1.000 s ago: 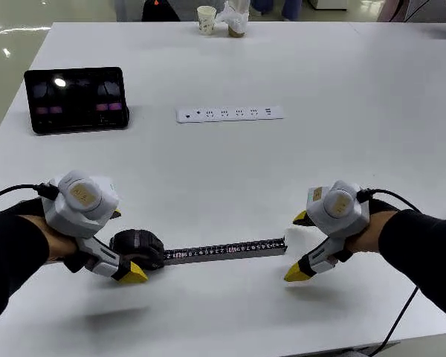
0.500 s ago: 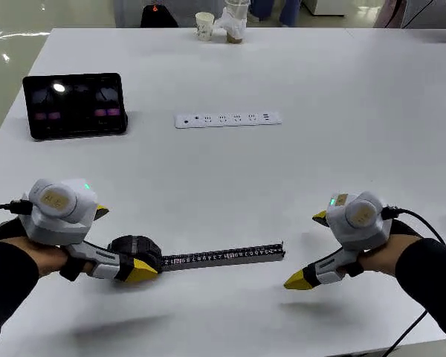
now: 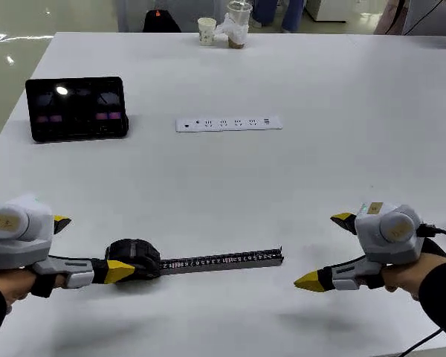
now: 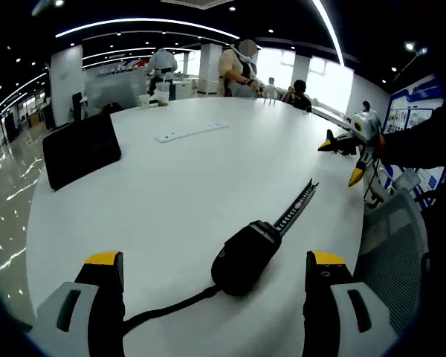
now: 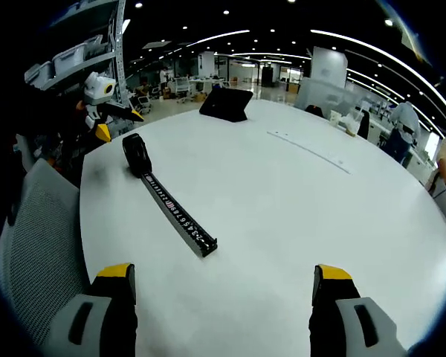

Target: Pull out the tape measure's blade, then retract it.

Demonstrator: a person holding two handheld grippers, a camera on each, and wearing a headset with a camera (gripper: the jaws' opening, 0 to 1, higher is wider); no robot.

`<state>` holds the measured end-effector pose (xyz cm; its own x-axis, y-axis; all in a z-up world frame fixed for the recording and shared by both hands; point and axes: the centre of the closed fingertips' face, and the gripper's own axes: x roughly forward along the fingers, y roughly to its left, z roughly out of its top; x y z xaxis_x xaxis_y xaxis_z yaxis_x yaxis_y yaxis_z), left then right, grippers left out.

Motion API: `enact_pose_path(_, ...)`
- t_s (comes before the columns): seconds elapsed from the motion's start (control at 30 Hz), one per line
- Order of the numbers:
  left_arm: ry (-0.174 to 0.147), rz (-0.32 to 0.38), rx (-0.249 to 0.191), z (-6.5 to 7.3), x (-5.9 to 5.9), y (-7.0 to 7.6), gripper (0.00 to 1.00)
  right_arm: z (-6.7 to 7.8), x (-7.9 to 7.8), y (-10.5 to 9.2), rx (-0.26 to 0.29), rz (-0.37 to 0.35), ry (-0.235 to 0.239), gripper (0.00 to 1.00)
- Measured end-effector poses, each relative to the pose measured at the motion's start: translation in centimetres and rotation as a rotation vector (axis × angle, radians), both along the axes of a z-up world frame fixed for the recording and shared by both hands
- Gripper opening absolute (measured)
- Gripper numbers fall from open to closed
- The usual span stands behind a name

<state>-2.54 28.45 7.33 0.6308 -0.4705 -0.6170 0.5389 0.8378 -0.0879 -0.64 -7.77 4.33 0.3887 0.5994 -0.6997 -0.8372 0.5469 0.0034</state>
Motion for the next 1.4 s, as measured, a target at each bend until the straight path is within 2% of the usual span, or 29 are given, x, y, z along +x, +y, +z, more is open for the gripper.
enact_pose_path(0.07, -0.002, 0.017, -0.014, 0.0, -0.5, 0.3, 0.99, 0.8, -0.2, -0.1, 0.023, 0.018, -0.053, 0.99)
enact_pose_path(0.2, -0.007, 0.014, -0.006, -0.5, -1.8, 0.4, 0.99, 0.6, -1.0, -1.2, 0.006, -0.005, -0.06, 0.99)
enact_pose_path(0.27, -0.019, 0.03, 0.012, -0.6, -2.3, 0.8, 0.99, 0.4, -1.7, -2.0, -0.004, -0.033, -0.041, 0.99)
enact_pose_path(0.3, -0.016, 0.036, -0.001, -0.6, -2.6, 0.8, 0.99, 0.2, -2.1, -2.5, -0.014, -0.046, -0.034, 0.99)
enact_pose_path(0.33, -0.018, 0.04, -0.01, -0.6, -2.9, 0.8, 0.99, 0.2, -2.4, -2.8, -0.018, -0.054, -0.037, 0.99)
enact_pose_path(0.43, -0.026, 0.049, 0.009, -1.0, -3.8, 1.1, 0.99, 0.1, -2.8, -4.1, -0.048, -0.093, -0.05, 0.99)
enact_pose_path(0.53, -0.028, 0.049, 0.025, -1.3, -4.7, 1.3, 0.99, 0.2, -3.5, -4.6, -0.024, -0.11, -0.035, 0.99)
enact_pose_path(0.63, -0.025, 0.047, 0.017, -1.6, -5.5, 1.2, 0.99, 0.4, -4.1, -4.9, -0.009, -0.122, -0.04, 0.99)
enact_pose_path(0.67, -0.025, 0.048, 0.016, -1.7, -5.7, 1.2, 0.99, 0.6, -4.4, -4.7, 0.008, -0.126, -0.043, 0.99)
enact_pose_path(0.7, -0.023, 0.05, 0.019, -1.8, -6.0, 1.2, 0.99, 1.1, -4.6, -4.3, 0.066, -0.143, -0.034, 0.99)
enact_pose_path(0.73, -0.022, 0.048, 0.022, -1.9, -6.2, 1.2, 0.99, 1.3, -4.8, -4.3, 0.085, -0.146, -0.036, 0.99)
enact_pose_path(0.8, -0.023, 0.041, 0.022, -1.8, -6.6, 1.1, 0.99, 0.9, -5.3, -4.9, 0.058, -0.151, -0.037, 0.99)
enact_pose_path(0.93, -0.038, 0.044, 0.019, -1.4, -6.9, 1.2, 0.99, 0.1, -6.1, -5.8, 0.07, -0.173, -0.027, 0.99)
enact_pose_path(1.0, -0.047, 0.041, 0.018, -1.1, -7.0, 1.2, 0.99, -0.3, -6.6, -6.3, 0.059, -0.187, -0.016, 0.99)
enact_pose_path(1.2, -0.046, 0.048, 0.025, -1.2, -7.2, 1.9, 0.99, -0.2, -7.4, -6.9, 0.028, -0.168, -0.045, 0.99)
enact_pose_path(1.4, -0.044, 0.056, 0.02, -1.3, -7.2, 2.0, 0.99, 0.0, -7.5, -6.8, 0.022, -0.165, -0.041, 0.99)
